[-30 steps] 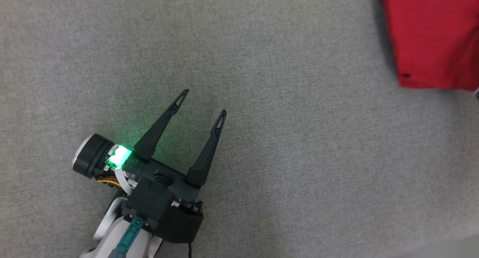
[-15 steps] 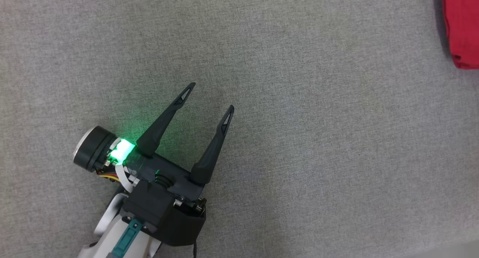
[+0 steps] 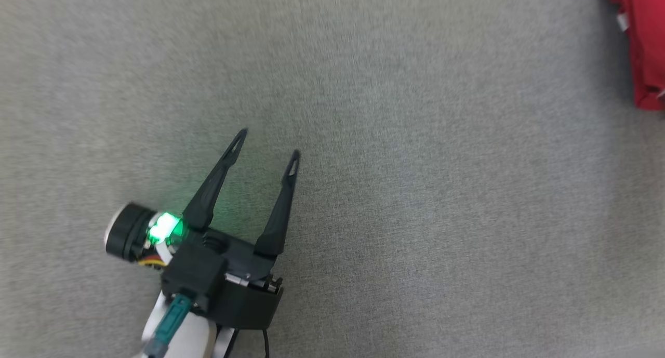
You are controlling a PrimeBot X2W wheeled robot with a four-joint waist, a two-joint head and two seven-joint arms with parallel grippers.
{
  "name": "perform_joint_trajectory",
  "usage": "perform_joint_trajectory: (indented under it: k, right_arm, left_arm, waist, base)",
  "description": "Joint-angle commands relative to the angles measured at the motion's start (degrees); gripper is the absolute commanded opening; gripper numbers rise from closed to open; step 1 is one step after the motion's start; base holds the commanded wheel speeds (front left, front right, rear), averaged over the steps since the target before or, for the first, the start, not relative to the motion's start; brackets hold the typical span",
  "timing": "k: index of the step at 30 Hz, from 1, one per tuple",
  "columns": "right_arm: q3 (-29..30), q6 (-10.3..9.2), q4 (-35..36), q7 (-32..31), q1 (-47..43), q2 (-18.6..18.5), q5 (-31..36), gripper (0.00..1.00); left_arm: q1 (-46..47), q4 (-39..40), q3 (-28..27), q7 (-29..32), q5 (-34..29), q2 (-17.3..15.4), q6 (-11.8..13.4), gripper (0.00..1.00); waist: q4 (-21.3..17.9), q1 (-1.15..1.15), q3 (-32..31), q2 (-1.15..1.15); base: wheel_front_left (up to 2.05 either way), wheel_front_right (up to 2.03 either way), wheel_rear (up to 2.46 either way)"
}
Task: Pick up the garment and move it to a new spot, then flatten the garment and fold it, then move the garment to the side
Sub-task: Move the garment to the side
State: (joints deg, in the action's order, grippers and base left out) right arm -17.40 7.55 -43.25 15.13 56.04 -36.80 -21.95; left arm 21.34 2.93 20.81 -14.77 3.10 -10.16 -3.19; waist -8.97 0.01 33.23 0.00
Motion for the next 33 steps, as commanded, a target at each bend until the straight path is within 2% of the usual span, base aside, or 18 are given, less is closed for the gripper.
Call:
perform_joint_trajectory:
  k: [1,5,11,17,21,26,33]
  right_arm:
    - [0.9,-0.14,1.2,0.0,-2.8,1.2,0.4,1.00]
    - [1.5,-0.14,8.4,0.0,-11.1,8.0,3.2,1.00]
    - [-0.4,-0.14,13.5,0.0,-18.9,14.3,5.1,1.00]
    - [0.4,-0.14,16.8,0.0,-25.4,21.2,6.5,1.00]
    - [1.0,-0.14,21.2,0.1,-29.5,23.6,6.0,1.00]
    - [1.8,-0.14,25.4,0.0,-34.6,24.6,7.2,1.00]
    - [5.1,-0.14,30.6,0.0,-45.8,26.5,9.0,1.00]
  left_arm:
    - [-1.5,-0.3,-0.6,-0.3,1.3,0.8,0.5,1.00]
    - [-5.1,-1.8,-3.7,-0.4,5.1,2.4,1.7,1.00]
    - [-10.0,-3.5,-8.8,-0.4,8.3,4.1,3.4,1.00]
    - [-13.7,-5.4,-12.2,-0.4,8.3,5.0,3.5,1.00]
    - [-15.7,-5.6,-13.5,-0.4,8.8,5.7,2.8,1.00]
    - [-18.2,-4.9,-14.7,-0.4,8.9,6.2,1.9,1.00]
    - [-23.7,-2.9,-15.2,-0.4,5.9,6.9,0.6,1.00]
  waist:
    - [1.8,-0.01,-4.5,0.00]
    - [4.0,-0.01,-10.1,0.00]
    - [6.1,-0.01,-16.1,0.00]
    - [7.8,-0.01,-21.3,0.00]
    - [8.9,-0.01,-24.5,0.00]
    - [9.9,-0.01,-27.8,0.00]
    - [10.8,-0.01,-33.3,0.00]
  base:
    - [0.00,0.00,0.00]
    - [0.00,0.00,0.00]
    - [0.00,0.00,0.00]
    - [0.00,0.00,0.00]
    - [0.00,0.00,0.00]
    - [0.00,0.00,0.00]
    - [0.00,0.00,0.00]
